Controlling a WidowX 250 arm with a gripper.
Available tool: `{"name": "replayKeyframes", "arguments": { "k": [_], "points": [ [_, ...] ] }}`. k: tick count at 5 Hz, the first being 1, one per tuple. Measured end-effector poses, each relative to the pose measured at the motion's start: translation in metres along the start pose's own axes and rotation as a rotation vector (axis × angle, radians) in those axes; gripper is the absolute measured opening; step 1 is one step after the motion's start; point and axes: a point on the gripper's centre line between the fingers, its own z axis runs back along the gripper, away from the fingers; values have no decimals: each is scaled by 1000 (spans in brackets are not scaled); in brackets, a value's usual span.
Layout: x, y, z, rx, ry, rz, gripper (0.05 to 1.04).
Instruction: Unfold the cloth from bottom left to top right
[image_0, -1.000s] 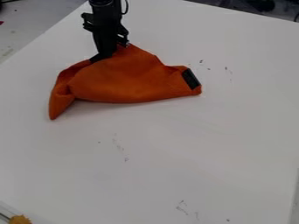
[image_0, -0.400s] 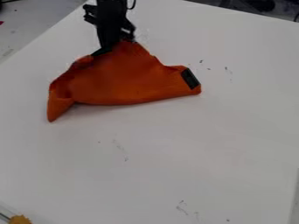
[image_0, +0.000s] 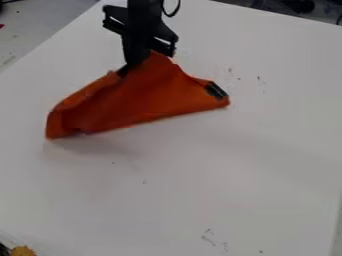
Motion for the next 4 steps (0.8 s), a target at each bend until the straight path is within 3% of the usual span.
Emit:
{"name": "replayKeyframes", "arguments": {
  "k": [1, 2, 4],
  "points": [
    [-33, -19, -4, -28, 46, 81, 58],
    [-62, -38, -7, -75, 57, 132, 58],
    [-90, -62, -40, -202, 13, 96, 58]
  ]
}}
